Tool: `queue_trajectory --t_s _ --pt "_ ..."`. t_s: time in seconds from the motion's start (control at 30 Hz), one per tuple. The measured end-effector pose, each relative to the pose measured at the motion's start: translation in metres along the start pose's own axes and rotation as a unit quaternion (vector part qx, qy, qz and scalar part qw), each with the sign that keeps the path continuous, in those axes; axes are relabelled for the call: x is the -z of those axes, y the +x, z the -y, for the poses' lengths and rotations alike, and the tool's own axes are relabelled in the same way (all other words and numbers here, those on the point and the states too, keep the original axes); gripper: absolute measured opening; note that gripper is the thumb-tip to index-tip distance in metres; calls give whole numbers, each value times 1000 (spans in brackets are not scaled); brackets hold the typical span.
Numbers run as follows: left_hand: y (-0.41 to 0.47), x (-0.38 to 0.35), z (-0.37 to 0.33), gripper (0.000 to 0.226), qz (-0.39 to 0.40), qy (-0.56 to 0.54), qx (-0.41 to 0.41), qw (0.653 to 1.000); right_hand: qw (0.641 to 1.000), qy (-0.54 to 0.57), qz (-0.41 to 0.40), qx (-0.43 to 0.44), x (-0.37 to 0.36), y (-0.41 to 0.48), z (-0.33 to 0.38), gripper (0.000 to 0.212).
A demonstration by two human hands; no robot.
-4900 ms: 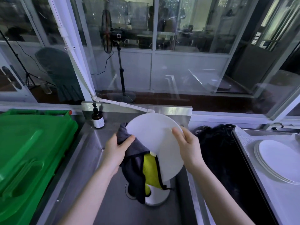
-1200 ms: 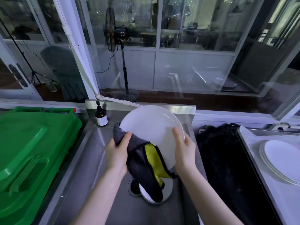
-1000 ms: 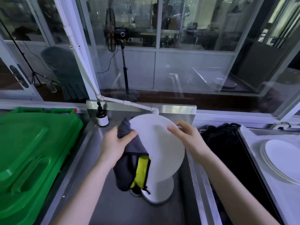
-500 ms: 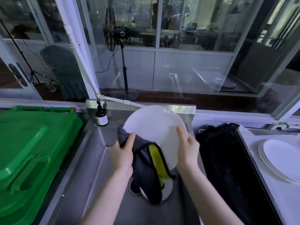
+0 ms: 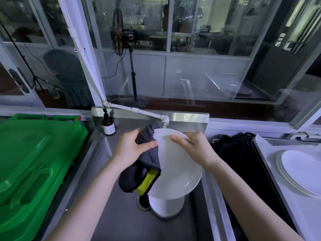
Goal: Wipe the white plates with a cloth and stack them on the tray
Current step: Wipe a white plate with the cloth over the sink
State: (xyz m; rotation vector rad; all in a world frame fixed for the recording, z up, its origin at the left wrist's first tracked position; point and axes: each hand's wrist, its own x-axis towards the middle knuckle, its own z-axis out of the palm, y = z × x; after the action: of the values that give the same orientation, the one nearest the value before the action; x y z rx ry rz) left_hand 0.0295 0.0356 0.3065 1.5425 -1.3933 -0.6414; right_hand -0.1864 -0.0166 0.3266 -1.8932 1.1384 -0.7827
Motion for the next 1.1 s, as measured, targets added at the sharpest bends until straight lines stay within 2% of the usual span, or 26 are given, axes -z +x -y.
queue_trajectory --t_s 0.07,0.1,0.2,0.27,0.3,0.4,0.47,0.5,0.57,0.63,0.67,0.73,0.83,0.9,1.0,1.07,1.1 --pt "-6 -8 10 14 -92 -67 57 992 995 80 -58 -30 -6 -6 -6 64" --pt "-10 -14 16 11 -142 -126 105 976 983 141 -102 -54 -12 -10 -9 63" --pt "-26 -35 23 17 -226 -266 243 905 899 327 -238 -169 -42 -24 -18 59" --pt "-32 -44 27 19 -239 -280 282 886 858 367 -272 -235 -59 -34 -29 47" --pt "-34 -45 29 20 -238 -283 287 884 861 361 -261 -248 -63 -39 -31 41" --pt "-36 -38 35 17 -220 -254 269 903 910 314 -171 -210 -51 -44 -36 28" --pt "-34 -30 38 13 -194 -216 230 929 947 261 -120 -146 -29 -36 -34 37" --pt "-31 -25 38 11 -173 -185 202 946 966 214 -88 -112 -18 -29 -31 37" --pt "-24 -18 34 14 -101 -105 140 979 995 83 8 -54 0 -14 -20 25" --pt "-17 -15 27 22 -28 -41 86 995 995 -48 88 -20 2 -3 -11 40" --pt "-14 -14 24 31 -7 -18 73 997 993 -75 93 -18 0 0 -9 51" --pt "-11 -12 19 40 4 -34 75 997 996 -53 62 -21 -2 2 -7 63" --pt "-18 -14 24 32 -61 -146 136 978 997 52 -16 -56 -1 -2 -10 59" --pt "-28 -27 27 21 -151 -258 208 931 966 185 -138 -116 -13 -5 -13 53" --pt "-38 -55 16 14 -279 -329 291 854 858 352 -316 -201 -58 -15 -5 39" --pt "-39 -61 12 18 -304 -354 295 834 814 410 -341 -230 -80 -22 -2 29" --pt "-38 -58 12 23 -296 -350 295 839 816 428 -315 -227 -84 -25 -3 25"
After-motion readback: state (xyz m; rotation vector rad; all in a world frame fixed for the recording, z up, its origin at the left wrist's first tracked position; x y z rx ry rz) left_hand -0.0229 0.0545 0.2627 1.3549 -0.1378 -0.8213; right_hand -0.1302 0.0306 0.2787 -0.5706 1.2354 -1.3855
